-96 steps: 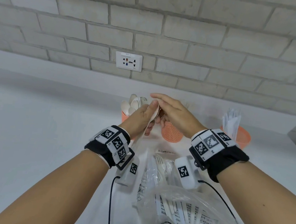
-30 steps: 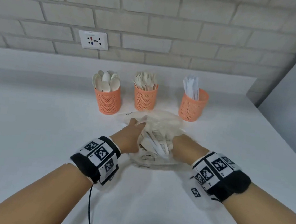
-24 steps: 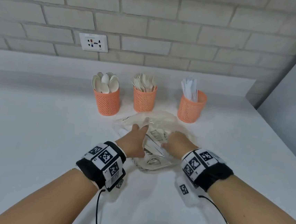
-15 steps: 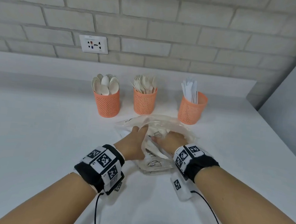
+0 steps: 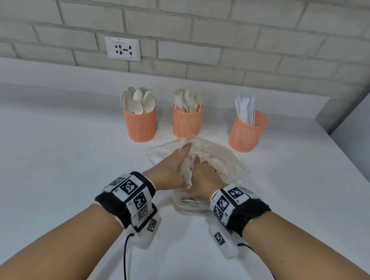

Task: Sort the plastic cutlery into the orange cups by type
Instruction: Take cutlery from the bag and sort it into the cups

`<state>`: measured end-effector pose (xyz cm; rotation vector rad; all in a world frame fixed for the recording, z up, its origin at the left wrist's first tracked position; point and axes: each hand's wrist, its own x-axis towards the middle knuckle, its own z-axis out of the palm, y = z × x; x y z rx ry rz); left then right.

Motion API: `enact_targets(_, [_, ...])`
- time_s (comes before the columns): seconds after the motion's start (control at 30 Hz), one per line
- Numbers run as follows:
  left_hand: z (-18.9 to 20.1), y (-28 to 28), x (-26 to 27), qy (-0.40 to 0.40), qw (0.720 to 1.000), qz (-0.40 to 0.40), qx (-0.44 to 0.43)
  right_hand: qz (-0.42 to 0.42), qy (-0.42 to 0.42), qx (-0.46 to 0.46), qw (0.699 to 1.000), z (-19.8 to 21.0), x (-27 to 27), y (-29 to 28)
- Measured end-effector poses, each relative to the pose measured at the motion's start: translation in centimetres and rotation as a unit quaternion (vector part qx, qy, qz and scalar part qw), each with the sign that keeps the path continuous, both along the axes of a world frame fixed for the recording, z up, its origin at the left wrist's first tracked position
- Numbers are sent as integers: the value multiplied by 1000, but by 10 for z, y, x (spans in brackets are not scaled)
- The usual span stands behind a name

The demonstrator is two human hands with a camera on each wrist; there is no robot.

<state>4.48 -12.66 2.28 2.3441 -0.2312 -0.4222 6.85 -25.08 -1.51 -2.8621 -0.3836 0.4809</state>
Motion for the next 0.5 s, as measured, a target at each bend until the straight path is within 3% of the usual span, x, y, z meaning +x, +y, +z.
enact_targets(0.13, [7,10,1,4,1000,-8,26,-79,30,25,996,1,12,-4])
enact_targets(0.33, [8,17,-4,67,990,-12,120,30,67,29,997,16,18,-15])
enact_targets(0.5, [8,1,-5,79,988,-18,128,5,102,-1,995,19,17,-9])
